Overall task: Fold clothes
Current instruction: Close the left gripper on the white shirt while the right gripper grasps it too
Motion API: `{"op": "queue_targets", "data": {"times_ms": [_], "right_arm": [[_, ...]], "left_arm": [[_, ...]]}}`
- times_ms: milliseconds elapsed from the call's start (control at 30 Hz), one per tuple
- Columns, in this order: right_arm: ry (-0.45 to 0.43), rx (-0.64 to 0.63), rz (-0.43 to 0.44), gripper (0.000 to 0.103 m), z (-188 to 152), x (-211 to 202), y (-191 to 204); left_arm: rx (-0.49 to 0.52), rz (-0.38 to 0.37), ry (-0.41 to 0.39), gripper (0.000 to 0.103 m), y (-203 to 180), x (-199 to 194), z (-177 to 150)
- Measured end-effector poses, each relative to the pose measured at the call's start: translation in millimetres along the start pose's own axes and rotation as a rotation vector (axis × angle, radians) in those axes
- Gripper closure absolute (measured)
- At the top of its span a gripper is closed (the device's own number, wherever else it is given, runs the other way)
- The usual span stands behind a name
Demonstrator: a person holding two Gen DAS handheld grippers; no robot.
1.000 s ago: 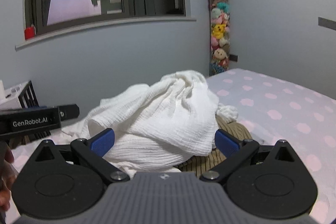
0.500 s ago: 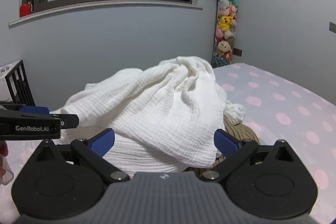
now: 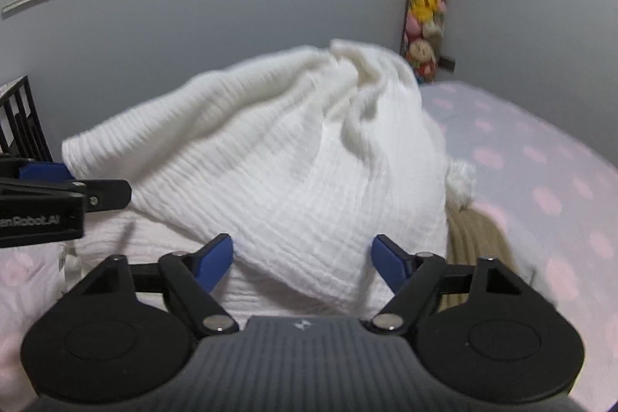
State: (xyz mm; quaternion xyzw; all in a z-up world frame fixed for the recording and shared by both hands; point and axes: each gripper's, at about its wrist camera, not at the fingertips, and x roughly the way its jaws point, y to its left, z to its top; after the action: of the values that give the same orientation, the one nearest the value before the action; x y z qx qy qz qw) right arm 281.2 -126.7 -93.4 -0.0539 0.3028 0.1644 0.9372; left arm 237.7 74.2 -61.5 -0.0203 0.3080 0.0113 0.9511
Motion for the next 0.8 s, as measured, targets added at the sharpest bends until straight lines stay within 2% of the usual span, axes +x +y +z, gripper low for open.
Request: {"op": "queue_targets", "data": {"times_ms": [33,67,167,200,233,333,500,600,800], "right_arm": [[0.014,0.022,0.016,0.038,-0.4,3.2,-2.8],[0.019,0.026,0.024,0.049,0.2,3.4,-3.5],[0.004,0.013,0.024,0.091,3.4,-5.0,-4.3],[-0.014,0.011,0.006,0.094,5.1,-11.9,-5.6],[-0.034,0.014,-0.012,0.094,6.4,-18.7,-8.5],[-0.098,0.039,-0.069,0.095,9.4,-42.8,-21.0],[-0.178,0.050,-0.193,0.096,2.7,-96.2,-43.6],[-0.210,0.069,-0.257,0.097,-9.3,-130.6,-56.3],[-0.252,0.172,-0.406,0.097,-52.0,-204.4,-84.4]], "left_arm": [[-0.004,-0.003,0.002,0.066,0.4,1.7,1.1],[-0.009,-0.006,0.005,0.073,0.7,3.5,2.3],[-0.024,-0.008,0.005,0.080,4.9,5.6,9.8],[-0.027,-0.015,0.005,0.085,6.6,5.1,12.5],[-0.029,-0.031,0.006,0.094,7.8,4.4,14.9],[-0.028,-0.091,0.013,0.097,7.5,-0.3,20.2],[0.017,-0.225,0.001,0.097,-21.8,-33.9,15.1],[0.053,-0.322,0.023,0.100,-46.9,-62.0,6.0],[0.110,-0.491,0.063,0.099,-89.7,-121.1,-21.2]]}}
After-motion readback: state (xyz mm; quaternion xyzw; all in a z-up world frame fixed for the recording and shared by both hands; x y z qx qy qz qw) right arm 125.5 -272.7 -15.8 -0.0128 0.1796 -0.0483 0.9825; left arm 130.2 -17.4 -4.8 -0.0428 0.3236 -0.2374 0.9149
